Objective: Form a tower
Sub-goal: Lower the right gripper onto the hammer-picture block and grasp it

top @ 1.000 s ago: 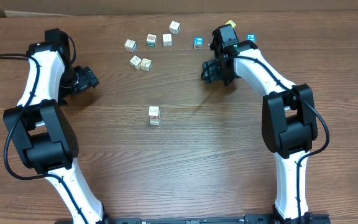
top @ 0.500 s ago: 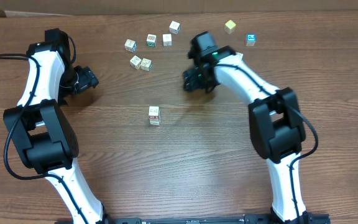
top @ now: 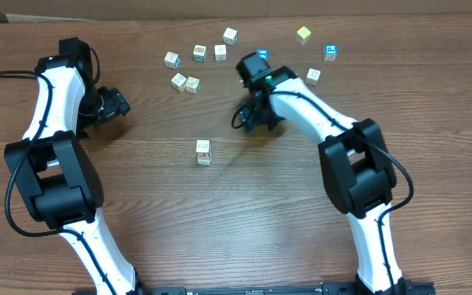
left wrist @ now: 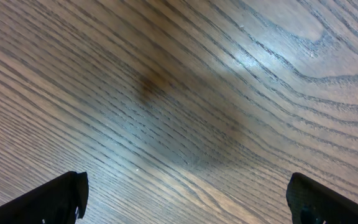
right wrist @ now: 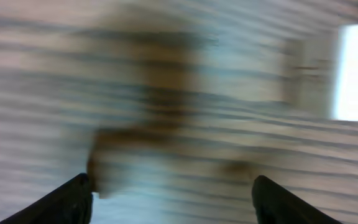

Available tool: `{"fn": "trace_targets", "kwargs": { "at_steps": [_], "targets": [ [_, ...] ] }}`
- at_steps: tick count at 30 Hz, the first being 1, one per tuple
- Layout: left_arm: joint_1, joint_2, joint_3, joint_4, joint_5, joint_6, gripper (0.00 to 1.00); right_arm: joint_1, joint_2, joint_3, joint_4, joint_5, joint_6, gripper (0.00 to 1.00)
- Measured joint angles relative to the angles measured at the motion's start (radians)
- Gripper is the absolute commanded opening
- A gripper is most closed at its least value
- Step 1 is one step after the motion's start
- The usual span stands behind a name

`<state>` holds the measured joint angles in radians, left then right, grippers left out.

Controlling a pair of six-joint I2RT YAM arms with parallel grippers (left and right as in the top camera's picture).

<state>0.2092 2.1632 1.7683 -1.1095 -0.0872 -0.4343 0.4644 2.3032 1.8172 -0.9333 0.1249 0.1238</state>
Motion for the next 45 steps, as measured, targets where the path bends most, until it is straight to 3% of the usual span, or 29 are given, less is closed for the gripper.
{"fn": "trace_targets", "kwargs": {
  "at_steps": [10, 16, 33, 38, 45],
  "targets": [
    [0.000, 0.000, 0.000, 0.000, 0.000, 0.000, 1.00, -0.123, 0.000, 0.000, 0.105, 0.021, 0.002, 0.81],
    [0.000, 0.000, 0.000, 0.000, 0.000, 0.000, 1.00, -0.121, 0.000, 0.000, 0.167, -0.018, 0.003, 0.68],
    [0.000, 0.000, 0.000, 0.000, 0.000, 0.000, 1.00, -0.117, 0.000, -0.001, 0.244, 0.014, -0.024, 0.50],
    [0.000, 0.000, 0.000, 0.000, 0.000, 0.000, 1.00, -0.117, 0.000, -0.001, 0.244, 0.019, -0.040, 0.38],
    [0.000, 0.000, 0.000, 0.000, 0.000, 0.000, 0.99, -0.117, 0.000, -0.001, 0.237, 0.021, -0.046, 0.41]
  ]
}}
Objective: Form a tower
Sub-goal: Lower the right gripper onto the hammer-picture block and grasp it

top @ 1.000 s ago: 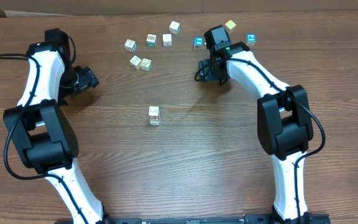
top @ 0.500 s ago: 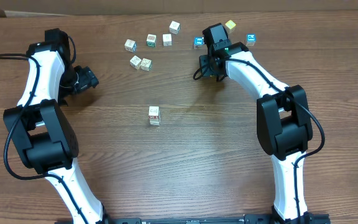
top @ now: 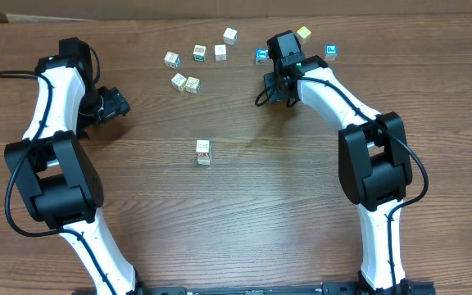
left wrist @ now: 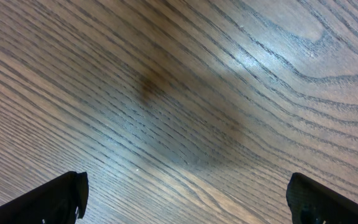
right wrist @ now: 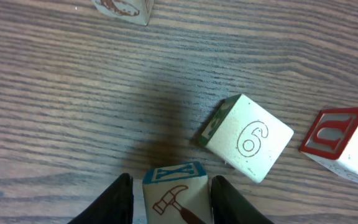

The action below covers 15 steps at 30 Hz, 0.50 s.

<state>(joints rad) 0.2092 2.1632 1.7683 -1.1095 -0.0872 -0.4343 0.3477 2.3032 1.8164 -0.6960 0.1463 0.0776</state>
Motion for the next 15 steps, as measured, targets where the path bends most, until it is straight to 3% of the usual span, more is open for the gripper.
{"fn": "trace_targets", "kwargs": {
  "at_steps": [7, 9, 15],
  "targets": [
    [0.000, 0.000, 0.000, 0.000, 0.000, 0.000, 1.00, 0.000, 0.000, 0.000, -0.017, 0.000, 0.000, 0.40],
    [0.000, 0.000, 0.000, 0.000, 0.000, 0.000, 0.99, 0.000, 0.000, 0.000, -0.023, 0.000, 0.000, 0.32],
    [0.000, 0.000, 0.000, 0.000, 0.000, 0.000, 1.00, 0.000, 0.000, 0.000, -0.028, 0.001, -0.001, 0.24]
  ]
}}
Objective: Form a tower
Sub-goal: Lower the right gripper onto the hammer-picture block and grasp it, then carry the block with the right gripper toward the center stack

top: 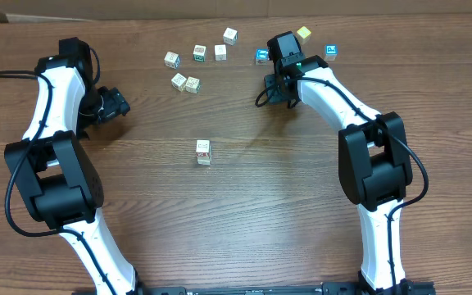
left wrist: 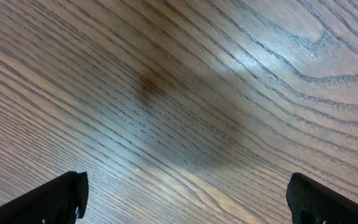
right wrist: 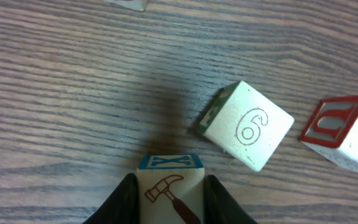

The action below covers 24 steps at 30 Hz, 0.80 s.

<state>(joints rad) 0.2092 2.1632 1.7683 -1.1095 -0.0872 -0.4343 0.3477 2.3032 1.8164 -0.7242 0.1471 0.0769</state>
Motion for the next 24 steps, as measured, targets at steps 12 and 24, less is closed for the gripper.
{"fn": "trace_targets", "kwargs": {
  "at_steps": [12, 24],
  "targets": [
    [0.000, 0.000, 0.000, 0.000, 0.000, 0.000, 1.00, 0.049, -0.021, 0.040, -0.151, -0.011, 0.002, 0.24],
    [0.000, 0.000, 0.000, 0.000, 0.000, 0.000, 1.00, 0.221, -0.127, 0.060, -0.318, -0.051, 0.133, 0.24]
  ]
}}
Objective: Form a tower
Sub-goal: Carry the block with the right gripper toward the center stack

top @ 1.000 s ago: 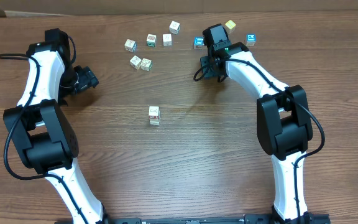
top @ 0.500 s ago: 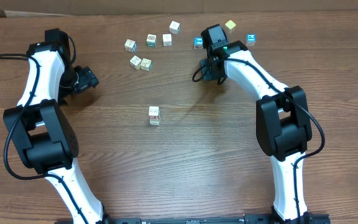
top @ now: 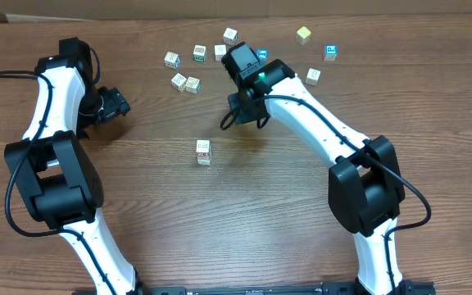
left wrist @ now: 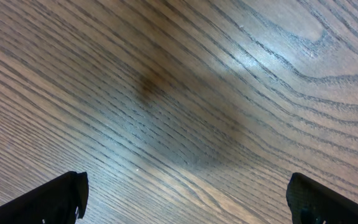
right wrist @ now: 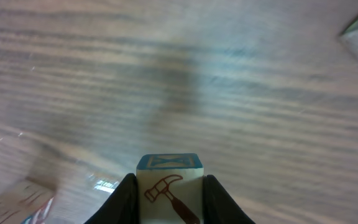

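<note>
My right gripper (right wrist: 169,194) is shut on a white block with a red hammer picture and a blue top (right wrist: 169,186), held above bare wood. In the overhead view the right gripper (top: 242,108) hangs right of and behind a short stack of blocks (top: 202,152); the held block is hidden under it there. A blurred block corner (right wrist: 17,200) shows at the wrist view's lower left. My left gripper (top: 113,105) rests at the far left, open (left wrist: 185,199) over bare wood with nothing between its fingers.
Several loose blocks lie along the back: a cluster (top: 185,82) at back left, a white one (top: 230,35), a yellow one (top: 303,34), a blue one (top: 330,52) and a white one (top: 312,76). A cardboard wall runs along the far edge.
My right gripper, shut on the hammer block among the back blocks, now holds it farther left and nearer the front, over bare wood. The left arm is unchanged.
My right gripper was first open near the table's middle, its view blurred. Then it stood at the back blocks with its fingers either side of the hammer block, then shut on it. Now the block hangs close to the short stack.
</note>
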Available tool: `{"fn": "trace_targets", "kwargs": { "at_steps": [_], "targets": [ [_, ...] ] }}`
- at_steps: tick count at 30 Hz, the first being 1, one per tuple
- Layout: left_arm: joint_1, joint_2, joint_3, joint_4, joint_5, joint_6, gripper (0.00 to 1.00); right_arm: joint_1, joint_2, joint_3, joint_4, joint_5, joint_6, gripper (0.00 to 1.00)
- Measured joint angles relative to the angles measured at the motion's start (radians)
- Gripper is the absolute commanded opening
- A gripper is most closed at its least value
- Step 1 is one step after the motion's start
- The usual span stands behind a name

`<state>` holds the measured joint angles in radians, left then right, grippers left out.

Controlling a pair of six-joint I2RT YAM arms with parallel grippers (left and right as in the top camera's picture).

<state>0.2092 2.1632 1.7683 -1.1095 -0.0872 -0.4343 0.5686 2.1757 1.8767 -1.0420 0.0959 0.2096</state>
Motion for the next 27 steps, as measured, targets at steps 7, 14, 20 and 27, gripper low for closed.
{"fn": "trace_targets", "kwargs": {
  "at_steps": [7, 14, 20, 27],
  "targets": [
    [0.000, 0.000, 0.000, 0.000, 0.000, 0.000, 1.00, 0.002, 0.000, -0.045, -0.002, -0.036, 0.037, 0.25],
    [0.000, 0.000, 0.000, 0.000, 0.000, 0.000, 1.00, 0.002, 0.000, -0.090, 0.009, -0.041, 0.048, 0.35],
    [0.000, 0.000, 0.000, 0.000, 0.000, 0.000, 1.00, 0.002, 0.000, -0.090, 0.008, -0.041, 0.048, 0.50],
    [0.000, 0.000, 0.000, 0.000, 0.000, 0.000, 0.99, 0.002, 0.000, -0.090, 0.030, -0.055, 0.047, 1.00]
  ]
}}
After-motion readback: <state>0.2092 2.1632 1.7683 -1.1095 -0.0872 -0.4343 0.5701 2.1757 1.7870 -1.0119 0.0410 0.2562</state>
